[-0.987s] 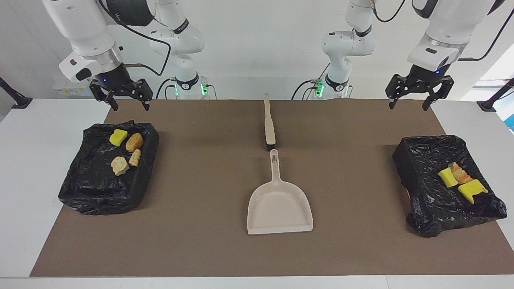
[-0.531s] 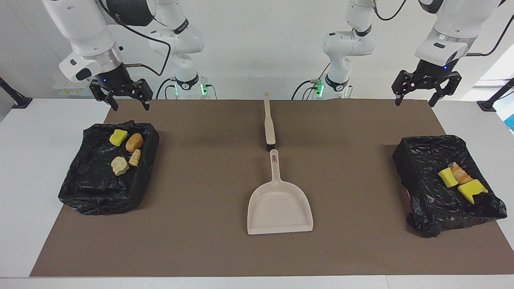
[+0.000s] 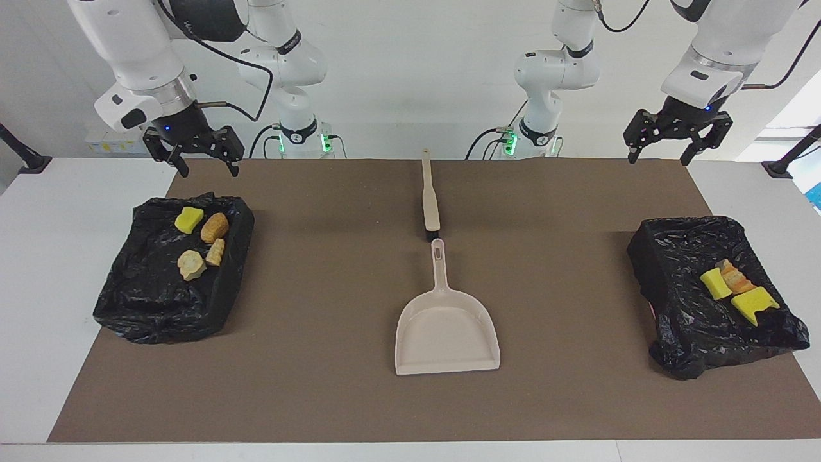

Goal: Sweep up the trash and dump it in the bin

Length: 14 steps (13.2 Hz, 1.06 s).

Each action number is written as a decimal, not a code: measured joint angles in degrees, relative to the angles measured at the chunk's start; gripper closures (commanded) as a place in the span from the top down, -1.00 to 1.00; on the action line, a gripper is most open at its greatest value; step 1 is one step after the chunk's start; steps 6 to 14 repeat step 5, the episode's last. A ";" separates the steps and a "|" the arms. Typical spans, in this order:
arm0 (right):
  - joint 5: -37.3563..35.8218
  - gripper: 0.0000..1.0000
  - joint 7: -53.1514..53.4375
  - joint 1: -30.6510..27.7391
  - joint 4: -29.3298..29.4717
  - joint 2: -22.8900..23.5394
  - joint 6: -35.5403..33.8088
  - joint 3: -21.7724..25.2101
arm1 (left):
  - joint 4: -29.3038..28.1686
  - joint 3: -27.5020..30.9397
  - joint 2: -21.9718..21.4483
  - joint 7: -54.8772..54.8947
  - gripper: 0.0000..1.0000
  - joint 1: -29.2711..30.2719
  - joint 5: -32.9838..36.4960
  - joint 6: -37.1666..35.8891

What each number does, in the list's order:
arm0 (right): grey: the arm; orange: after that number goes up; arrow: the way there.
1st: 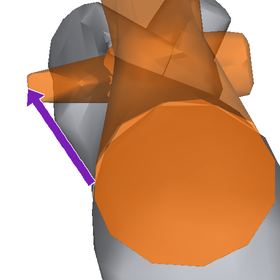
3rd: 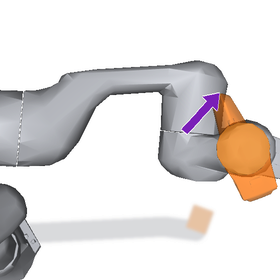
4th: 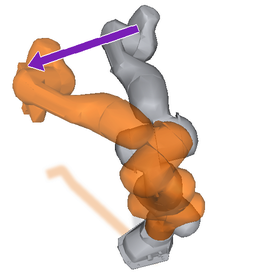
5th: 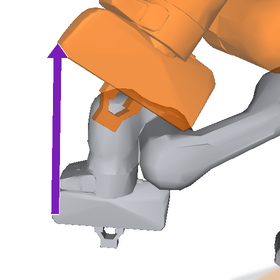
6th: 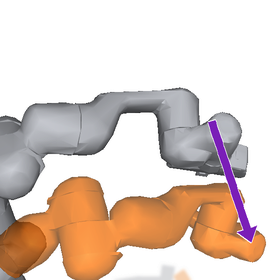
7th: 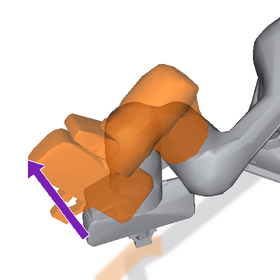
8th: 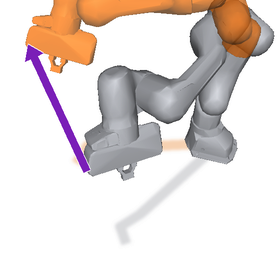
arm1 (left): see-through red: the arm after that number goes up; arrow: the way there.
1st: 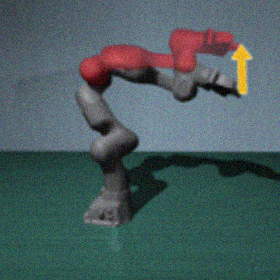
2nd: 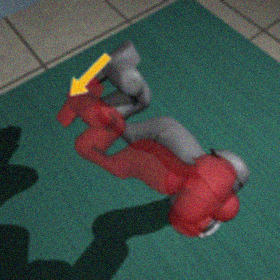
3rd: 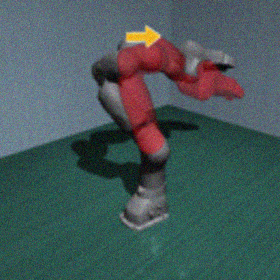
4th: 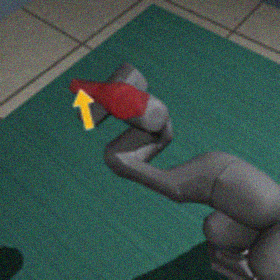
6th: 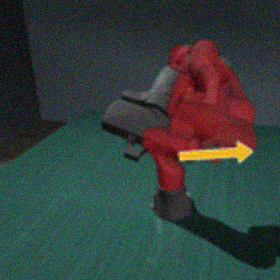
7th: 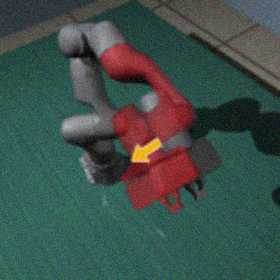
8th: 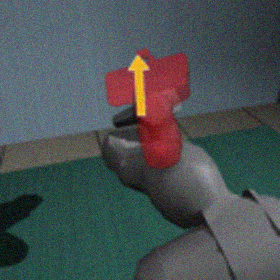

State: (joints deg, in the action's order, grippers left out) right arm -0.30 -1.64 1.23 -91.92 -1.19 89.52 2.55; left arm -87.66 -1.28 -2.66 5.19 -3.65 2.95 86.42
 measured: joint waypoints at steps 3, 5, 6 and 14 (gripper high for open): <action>0.00 1.00 0.00 0.00 0.00 0.00 0.00 0.00 | 0.00 0.00 -0.29 0.00 1.00 0.03 0.00 -1.55; 0.00 1.00 0.00 0.00 0.00 0.00 0.00 0.00 | 0.00 0.00 -0.32 0.00 1.00 0.07 0.00 -1.68; 0.00 1.00 0.00 0.00 0.00 0.00 0.00 0.00 | 0.00 0.00 -0.32 0.00 1.00 0.07 0.00 -1.68; 0.00 1.00 0.00 0.00 0.00 0.00 0.00 0.00 | 0.00 0.00 -0.32 0.00 1.00 0.07 0.00 -1.68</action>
